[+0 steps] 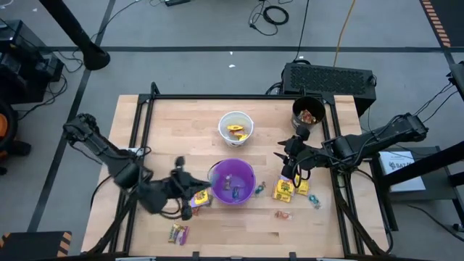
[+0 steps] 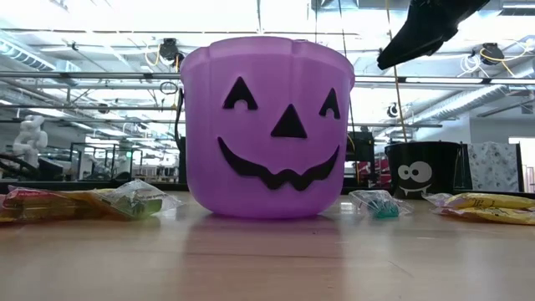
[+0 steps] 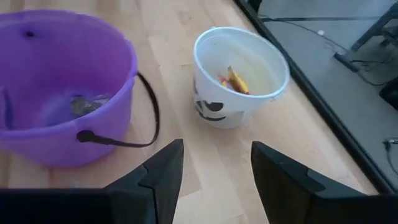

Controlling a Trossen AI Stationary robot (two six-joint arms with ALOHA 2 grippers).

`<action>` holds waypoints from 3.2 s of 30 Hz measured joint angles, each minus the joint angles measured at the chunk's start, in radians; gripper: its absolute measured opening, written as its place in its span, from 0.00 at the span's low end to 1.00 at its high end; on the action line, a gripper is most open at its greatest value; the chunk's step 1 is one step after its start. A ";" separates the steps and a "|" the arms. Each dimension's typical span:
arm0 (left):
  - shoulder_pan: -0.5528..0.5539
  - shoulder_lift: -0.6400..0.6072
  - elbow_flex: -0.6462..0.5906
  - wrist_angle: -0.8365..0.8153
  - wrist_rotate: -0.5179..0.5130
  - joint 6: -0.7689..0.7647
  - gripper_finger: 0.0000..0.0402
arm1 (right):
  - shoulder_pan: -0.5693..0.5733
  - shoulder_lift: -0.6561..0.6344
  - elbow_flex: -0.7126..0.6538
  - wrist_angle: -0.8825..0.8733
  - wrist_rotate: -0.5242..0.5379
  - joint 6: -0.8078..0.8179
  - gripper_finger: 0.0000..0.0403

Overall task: Sort candy by brand, put in halloween buckets
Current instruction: Put the blue gummy into the violet bucket

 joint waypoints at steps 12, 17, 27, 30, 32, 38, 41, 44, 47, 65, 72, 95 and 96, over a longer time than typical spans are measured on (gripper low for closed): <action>0.185 0.000 0.000 0.018 0.349 0.315 0.03 | 0.002 0.000 0.000 -0.009 -0.093 -0.026 0.45; 0.230 0.004 0.000 0.018 0.252 0.289 0.03 | 0.002 0.000 0.000 -0.032 -0.102 -0.005 0.45; 0.330 0.179 -0.001 -0.008 0.503 0.233 0.03 | 0.008 0.021 0.000 -0.030 -0.182 0.066 0.45; 0.359 0.226 -0.001 -0.035 0.525 0.233 0.03 | 0.023 0.057 0.000 -0.030 -0.177 0.080 0.45; 0.374 0.250 -0.001 -0.037 0.577 0.215 0.04 | 0.032 0.090 0.000 -0.028 -0.177 0.088 0.45; 0.388 0.264 -0.002 -0.039 0.545 0.207 0.18 | 0.068 0.231 0.000 0.024 -0.157 0.100 0.45; 0.385 0.252 -0.002 -0.043 0.476 0.208 0.27 | 0.094 0.309 0.000 0.036 -0.102 0.095 0.45; 0.373 0.221 -0.002 -0.059 0.455 0.185 0.33 | 0.113 0.377 0.000 0.046 -0.098 0.087 0.45; 0.350 0.187 -0.002 -0.095 0.450 0.162 0.36 | 0.137 0.422 0.000 0.074 -0.099 0.083 0.45; 0.211 0.115 -0.001 -0.262 0.120 0.181 0.36 | 0.072 0.450 -0.352 0.801 -0.327 0.024 0.45; 0.210 0.115 -0.001 -0.283 0.078 0.181 0.36 | -0.018 0.450 -0.478 1.016 -0.477 0.035 0.45; 0.210 0.115 -0.001 -0.296 0.048 0.182 0.36 | -0.053 0.488 -0.495 1.078 -0.564 0.035 0.01; 0.210 0.115 -0.001 -0.296 0.048 0.181 0.36 | -0.052 0.487 -0.495 1.078 -0.564 0.035 0.01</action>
